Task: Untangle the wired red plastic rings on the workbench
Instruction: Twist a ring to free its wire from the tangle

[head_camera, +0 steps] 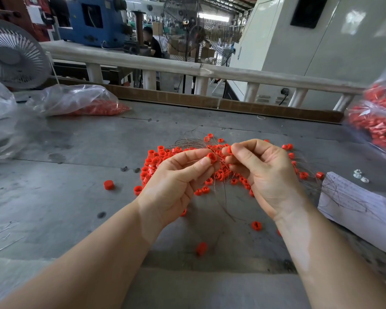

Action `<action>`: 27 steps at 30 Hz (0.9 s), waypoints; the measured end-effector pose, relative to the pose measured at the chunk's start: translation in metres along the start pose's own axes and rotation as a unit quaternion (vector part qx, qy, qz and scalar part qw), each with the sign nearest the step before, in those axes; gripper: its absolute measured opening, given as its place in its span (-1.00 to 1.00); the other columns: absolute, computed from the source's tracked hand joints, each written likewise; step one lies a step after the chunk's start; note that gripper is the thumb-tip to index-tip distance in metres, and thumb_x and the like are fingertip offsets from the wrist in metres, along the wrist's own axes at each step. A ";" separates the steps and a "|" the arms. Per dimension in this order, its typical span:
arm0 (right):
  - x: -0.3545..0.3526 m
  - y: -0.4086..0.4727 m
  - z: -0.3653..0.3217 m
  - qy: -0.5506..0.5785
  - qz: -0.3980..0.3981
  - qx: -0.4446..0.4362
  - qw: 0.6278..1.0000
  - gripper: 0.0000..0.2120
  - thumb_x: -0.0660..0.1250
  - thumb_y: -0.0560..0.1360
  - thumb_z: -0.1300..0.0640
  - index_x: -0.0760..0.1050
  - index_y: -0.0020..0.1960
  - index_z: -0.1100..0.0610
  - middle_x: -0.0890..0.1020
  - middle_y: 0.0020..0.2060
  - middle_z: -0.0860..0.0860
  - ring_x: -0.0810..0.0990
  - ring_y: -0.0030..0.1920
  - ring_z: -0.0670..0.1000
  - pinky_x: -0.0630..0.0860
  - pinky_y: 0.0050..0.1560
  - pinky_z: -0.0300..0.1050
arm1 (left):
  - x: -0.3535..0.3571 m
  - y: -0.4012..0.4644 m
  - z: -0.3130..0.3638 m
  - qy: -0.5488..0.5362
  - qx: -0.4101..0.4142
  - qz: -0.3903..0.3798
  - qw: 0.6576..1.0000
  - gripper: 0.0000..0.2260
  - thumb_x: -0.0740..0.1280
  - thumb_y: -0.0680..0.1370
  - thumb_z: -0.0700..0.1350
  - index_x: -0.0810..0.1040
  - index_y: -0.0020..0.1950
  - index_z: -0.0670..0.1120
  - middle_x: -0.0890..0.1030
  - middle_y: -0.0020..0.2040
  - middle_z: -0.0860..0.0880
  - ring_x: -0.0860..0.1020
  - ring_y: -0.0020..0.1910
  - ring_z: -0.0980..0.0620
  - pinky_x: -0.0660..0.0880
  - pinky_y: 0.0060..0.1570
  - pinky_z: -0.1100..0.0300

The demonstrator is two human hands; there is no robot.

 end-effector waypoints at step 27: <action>0.007 -0.001 0.000 -0.049 -0.015 -0.018 0.999 -0.92 0.40 0.27 0.09 0.66 -0.28 -0.06 0.64 -0.40 -0.06 0.56 -0.35 -0.16 0.51 -0.24 -0.34 | 0.000 -0.001 0.001 0.004 0.004 0.004 1.000 -0.83 0.36 0.27 -0.29 0.61 -0.15 -0.22 0.68 -0.25 -0.11 0.68 -0.23 0.05 0.57 -0.28 0.36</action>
Point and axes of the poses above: each hand's wrist, its own y-axis towards the middle knuckle, its own x-axis out of the palm, z = x × y, the point moved 5 cm from there along y, towards the middle knuckle
